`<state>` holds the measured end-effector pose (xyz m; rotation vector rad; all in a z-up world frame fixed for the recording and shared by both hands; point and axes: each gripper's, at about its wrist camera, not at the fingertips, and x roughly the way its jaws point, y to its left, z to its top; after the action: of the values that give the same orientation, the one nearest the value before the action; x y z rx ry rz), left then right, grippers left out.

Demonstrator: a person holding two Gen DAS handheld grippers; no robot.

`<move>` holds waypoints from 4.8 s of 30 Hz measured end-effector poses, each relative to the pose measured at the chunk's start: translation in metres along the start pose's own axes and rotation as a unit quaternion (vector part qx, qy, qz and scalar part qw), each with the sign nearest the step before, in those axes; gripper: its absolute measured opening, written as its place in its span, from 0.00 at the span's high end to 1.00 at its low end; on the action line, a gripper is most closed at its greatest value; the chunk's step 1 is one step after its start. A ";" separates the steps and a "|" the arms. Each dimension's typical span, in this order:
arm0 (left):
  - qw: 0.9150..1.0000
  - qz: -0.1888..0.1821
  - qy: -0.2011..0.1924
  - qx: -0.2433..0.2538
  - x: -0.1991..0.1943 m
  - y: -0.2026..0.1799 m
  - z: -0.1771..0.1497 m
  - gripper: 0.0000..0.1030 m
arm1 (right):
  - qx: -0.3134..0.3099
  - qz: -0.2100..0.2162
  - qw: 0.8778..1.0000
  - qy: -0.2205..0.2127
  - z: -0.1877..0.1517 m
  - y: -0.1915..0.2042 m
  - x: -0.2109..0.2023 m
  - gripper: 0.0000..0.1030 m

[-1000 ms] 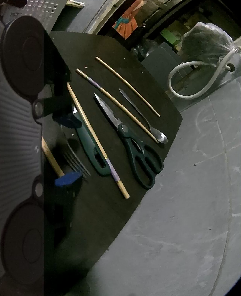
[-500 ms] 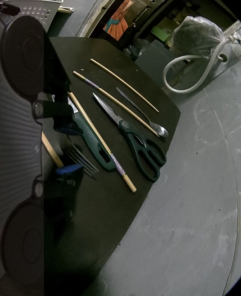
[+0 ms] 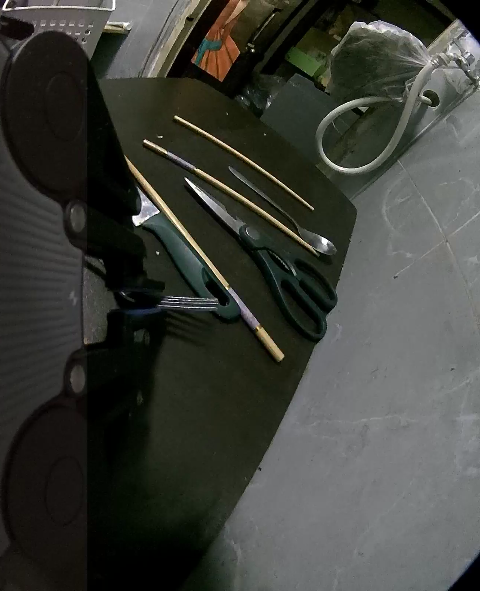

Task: Organize utensils
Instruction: 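Reach the right tool to the metal fork and grasp it, then lift the metal fork with the right tool and drop it into the basket, then move the right tool toward the green-handled knife on the table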

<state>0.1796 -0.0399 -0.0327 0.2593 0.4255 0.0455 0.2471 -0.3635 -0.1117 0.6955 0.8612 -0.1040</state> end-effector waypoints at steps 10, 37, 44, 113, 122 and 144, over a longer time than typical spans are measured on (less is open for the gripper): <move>1.000 0.000 0.000 0.000 0.000 0.000 0.000 0.17 | -0.023 0.010 1.000 -0.001 0.001 0.003 0.004 1.00; 1.000 0.001 0.000 0.001 0.001 -0.001 0.001 0.17 | -0.130 0.083 0.988 -0.025 0.009 0.007 0.015 0.97; 1.000 0.001 0.000 0.001 0.001 -0.002 0.001 0.17 | -0.095 0.110 0.989 -0.019 0.013 0.011 0.010 0.98; 1.000 0.003 -0.002 0.006 0.001 0.000 -0.002 0.17 | -0.541 0.305 0.764 -0.177 -0.110 0.231 -0.116 0.47; 1.000 0.003 -0.002 0.006 0.002 -0.002 -0.001 0.17 | -0.503 0.270 0.793 -0.215 -0.089 0.212 -0.120 0.06; 1.000 0.005 0.000 0.008 0.003 -0.003 -0.002 0.16 | -0.342 0.006 0.937 -0.066 -0.028 0.065 -0.059 0.00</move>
<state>0.1810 -0.0422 -0.0368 0.2772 0.4241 0.0518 0.2130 -0.3071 -0.0471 0.0363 0.6994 0.1564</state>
